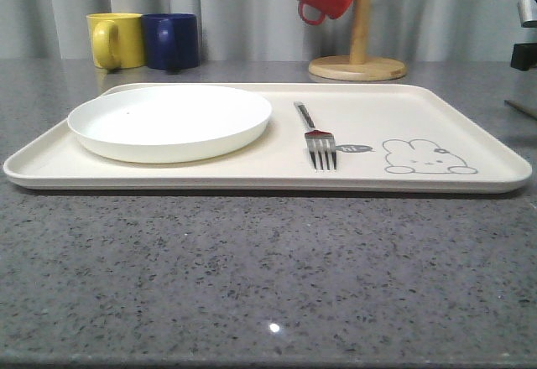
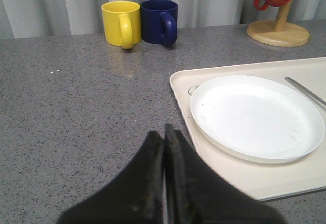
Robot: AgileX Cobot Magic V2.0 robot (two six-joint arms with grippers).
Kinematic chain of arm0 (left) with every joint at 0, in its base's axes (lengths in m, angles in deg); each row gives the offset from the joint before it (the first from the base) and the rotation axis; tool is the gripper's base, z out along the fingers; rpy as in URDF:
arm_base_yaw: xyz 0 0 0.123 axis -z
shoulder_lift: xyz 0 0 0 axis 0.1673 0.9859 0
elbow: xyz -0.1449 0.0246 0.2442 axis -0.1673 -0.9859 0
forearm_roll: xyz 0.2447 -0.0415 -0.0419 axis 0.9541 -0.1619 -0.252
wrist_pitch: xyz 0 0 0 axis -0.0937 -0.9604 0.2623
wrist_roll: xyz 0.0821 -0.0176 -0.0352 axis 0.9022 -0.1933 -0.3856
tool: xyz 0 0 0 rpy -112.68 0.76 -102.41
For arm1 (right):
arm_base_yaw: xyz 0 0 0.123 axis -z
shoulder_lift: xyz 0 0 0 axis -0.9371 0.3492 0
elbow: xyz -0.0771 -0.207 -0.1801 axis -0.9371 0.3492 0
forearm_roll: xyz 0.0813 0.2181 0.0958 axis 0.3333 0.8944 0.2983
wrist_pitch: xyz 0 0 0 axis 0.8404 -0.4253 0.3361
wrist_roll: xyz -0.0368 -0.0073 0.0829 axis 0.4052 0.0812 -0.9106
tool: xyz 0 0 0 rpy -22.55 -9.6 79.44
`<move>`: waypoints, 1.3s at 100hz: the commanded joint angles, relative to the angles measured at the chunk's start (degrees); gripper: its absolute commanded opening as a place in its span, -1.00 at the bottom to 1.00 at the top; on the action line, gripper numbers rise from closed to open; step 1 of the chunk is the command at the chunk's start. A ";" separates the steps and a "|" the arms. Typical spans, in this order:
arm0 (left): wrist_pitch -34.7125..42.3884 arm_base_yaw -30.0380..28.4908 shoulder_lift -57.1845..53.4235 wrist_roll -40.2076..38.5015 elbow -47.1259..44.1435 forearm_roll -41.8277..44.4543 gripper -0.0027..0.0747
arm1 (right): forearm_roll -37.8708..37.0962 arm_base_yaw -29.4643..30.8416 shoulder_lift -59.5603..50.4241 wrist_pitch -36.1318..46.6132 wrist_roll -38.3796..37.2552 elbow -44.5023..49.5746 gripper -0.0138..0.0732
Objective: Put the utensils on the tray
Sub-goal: 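Grasp the chopsticks with the right gripper and lift them, then lay the chopsticks on the tray beside the fork and release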
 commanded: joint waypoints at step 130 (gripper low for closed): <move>4.26 0.42 0.59 -0.38 1.48 -0.27 -0.98 | 4.09 -26.58 -5.66 3.93 -19.36 -5.22 -0.75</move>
